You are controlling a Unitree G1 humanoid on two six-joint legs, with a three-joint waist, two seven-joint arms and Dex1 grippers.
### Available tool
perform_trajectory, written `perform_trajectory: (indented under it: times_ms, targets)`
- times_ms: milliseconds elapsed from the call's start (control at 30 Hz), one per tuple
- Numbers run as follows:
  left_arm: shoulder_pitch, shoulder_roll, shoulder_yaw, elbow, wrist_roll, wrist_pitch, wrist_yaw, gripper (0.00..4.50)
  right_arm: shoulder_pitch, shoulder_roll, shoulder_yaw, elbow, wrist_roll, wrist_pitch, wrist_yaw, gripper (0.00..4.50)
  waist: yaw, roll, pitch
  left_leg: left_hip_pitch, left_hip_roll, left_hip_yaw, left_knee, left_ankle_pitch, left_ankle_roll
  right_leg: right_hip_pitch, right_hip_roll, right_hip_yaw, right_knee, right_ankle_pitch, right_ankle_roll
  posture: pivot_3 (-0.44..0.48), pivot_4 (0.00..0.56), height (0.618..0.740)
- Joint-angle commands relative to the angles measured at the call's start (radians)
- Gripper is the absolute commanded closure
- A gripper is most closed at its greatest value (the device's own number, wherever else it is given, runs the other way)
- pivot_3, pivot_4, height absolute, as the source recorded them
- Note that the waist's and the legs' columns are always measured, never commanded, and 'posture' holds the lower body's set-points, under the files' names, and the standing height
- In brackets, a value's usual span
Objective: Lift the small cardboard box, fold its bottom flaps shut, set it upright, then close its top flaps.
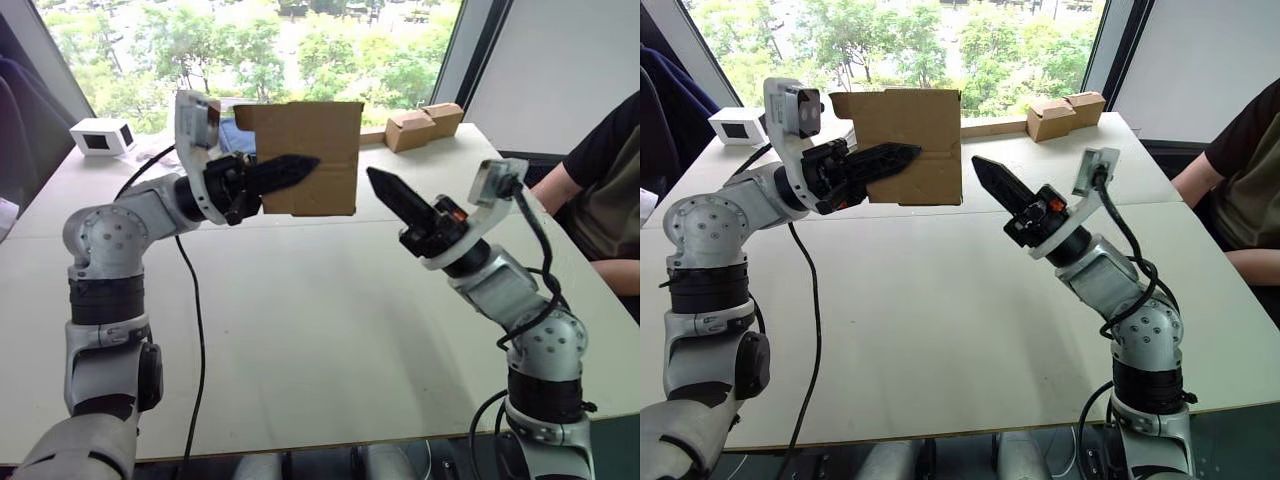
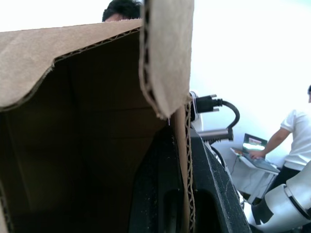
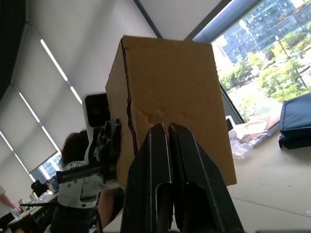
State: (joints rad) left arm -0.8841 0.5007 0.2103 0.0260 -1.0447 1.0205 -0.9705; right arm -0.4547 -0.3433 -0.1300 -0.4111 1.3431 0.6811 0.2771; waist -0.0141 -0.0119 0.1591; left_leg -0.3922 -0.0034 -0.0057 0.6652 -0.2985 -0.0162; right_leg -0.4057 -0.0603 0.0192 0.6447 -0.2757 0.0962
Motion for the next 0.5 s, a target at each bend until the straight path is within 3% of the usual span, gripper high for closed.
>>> perform_trajectory:
  times_ms: [33,233,367,500]
  targets:
    - [0.001,0.007,-0.017,-0.035,0.003,-0.008,-0.013,4.5,-0.027,0.014,0.05,-0.052,-0.018,0.012,0.039,4.44,0.0,0.0,0.0,0.0,0.0,0.0,0.0,0.0,0.0,0.0,0.0,0.0,0.0,0.0,0.0,0.0,0.15,0.74]
    - [0.012,0.013,-0.039,-0.045,0.034,-0.019,-0.023,4.5,-0.007,0.025,0.055,-0.033,-0.062,0.01,0.054,4.44,0.0,0.0,0.0,0.0,0.0,0.0,0.0,0.0,0.0,0.0,0.0,0.0,0.0,0.0,0.0,0.0,0.15,0.74]
    - [0.003,0.057,-0.05,-0.057,0.064,-0.013,-0.028,4.5,0.051,-0.067,-0.047,-0.032,-0.053,0.025,0.058,4.44,0.003,0.0,0.0,0.0,0.0,0.0,0.0,0.0,0.0,0.0,0.0,0.0,0.0,0.0,0.0,0.0,0.15,0.74]
    - [-0.004,0.204,-0.213,-0.135,0.214,-0.053,-0.123,4.5,0.172,-0.234,-0.12,-0.046,-0.092,0.072,0.142,4.44,0.002,0.0,0.0,-0.001,-0.001,0.0,0.0,0.0,0.001,0.001,0.0,0.0,-0.001,0.0,0.0,0.0,0.15,0.74]
